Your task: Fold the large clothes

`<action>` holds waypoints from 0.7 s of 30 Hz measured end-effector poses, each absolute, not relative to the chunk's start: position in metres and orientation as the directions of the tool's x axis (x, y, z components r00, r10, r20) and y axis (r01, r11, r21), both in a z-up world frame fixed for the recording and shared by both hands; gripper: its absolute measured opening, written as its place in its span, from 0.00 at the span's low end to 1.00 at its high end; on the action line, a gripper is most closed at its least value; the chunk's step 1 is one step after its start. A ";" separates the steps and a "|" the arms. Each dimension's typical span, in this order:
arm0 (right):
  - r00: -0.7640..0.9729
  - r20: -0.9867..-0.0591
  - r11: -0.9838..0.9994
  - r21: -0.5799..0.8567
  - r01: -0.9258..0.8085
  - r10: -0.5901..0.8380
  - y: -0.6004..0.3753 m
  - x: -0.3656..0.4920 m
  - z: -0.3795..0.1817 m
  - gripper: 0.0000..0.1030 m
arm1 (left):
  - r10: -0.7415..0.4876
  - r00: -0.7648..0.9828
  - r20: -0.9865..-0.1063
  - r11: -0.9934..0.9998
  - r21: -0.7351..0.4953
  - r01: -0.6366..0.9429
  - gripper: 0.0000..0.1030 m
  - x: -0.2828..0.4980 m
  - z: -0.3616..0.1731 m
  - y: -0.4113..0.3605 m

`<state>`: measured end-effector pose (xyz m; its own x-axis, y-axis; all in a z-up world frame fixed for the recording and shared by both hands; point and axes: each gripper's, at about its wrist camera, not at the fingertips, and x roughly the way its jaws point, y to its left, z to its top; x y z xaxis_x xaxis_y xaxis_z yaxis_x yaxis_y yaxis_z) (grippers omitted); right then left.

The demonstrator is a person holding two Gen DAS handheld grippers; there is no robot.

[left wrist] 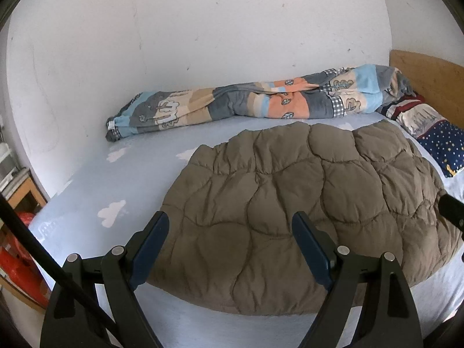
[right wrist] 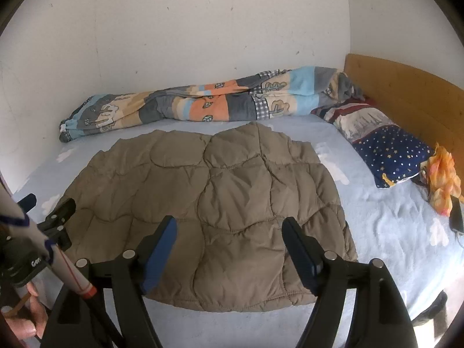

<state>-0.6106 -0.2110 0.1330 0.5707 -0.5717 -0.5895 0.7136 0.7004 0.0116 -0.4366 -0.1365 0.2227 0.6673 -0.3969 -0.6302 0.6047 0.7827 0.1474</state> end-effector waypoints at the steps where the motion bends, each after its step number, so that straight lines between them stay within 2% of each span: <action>1: 0.573 -0.589 0.703 0.012 0.711 -0.570 -0.211 -0.610 0.133 0.77 | -0.395 0.668 -0.630 0.783 0.150 0.604 0.83 -0.437 0.223 -0.137; 21: 0.549 -0.560 0.682 -0.041 0.730 -0.621 -0.206 -0.614 0.138 0.78 | -0.404 0.692 -0.598 0.790 0.154 0.594 0.84 -0.440 0.229 -0.135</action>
